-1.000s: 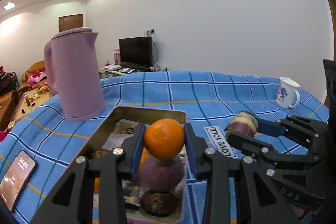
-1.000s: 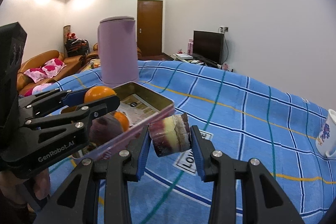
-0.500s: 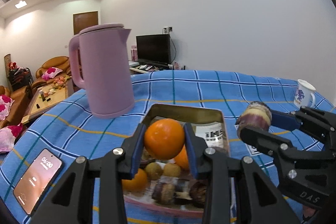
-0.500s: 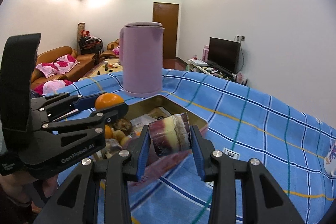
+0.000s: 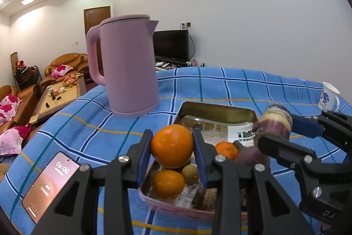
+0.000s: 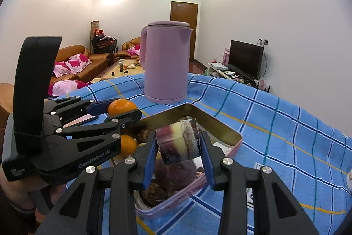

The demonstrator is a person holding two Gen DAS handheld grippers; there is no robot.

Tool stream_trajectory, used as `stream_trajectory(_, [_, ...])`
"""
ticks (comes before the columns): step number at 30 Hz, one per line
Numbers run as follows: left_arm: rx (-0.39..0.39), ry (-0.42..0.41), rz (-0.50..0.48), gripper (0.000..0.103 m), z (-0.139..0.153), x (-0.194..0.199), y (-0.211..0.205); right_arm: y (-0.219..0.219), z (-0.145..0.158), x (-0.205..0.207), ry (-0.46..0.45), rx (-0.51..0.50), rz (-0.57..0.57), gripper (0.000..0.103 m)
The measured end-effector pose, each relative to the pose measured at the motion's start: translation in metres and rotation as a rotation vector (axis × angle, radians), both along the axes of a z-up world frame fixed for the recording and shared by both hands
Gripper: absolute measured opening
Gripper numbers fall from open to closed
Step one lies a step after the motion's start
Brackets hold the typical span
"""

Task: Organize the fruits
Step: 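Lift and carry the striped root and orange over the tin box, then open the left tool dropping the orange while the right tool drops the striped root into the tin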

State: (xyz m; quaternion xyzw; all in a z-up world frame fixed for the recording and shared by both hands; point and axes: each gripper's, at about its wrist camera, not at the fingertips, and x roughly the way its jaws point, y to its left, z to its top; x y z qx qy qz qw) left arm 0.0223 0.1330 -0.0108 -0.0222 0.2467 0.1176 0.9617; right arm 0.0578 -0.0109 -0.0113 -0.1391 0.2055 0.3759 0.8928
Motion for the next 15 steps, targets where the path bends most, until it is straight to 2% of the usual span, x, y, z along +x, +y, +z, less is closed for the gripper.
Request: stream_trajectory(15, [-0.019,0.054,0.018,0.038,-0.015,0.007,0.021,0.033,-0.011,0.007,0.034,-0.022,0.042,0.04])
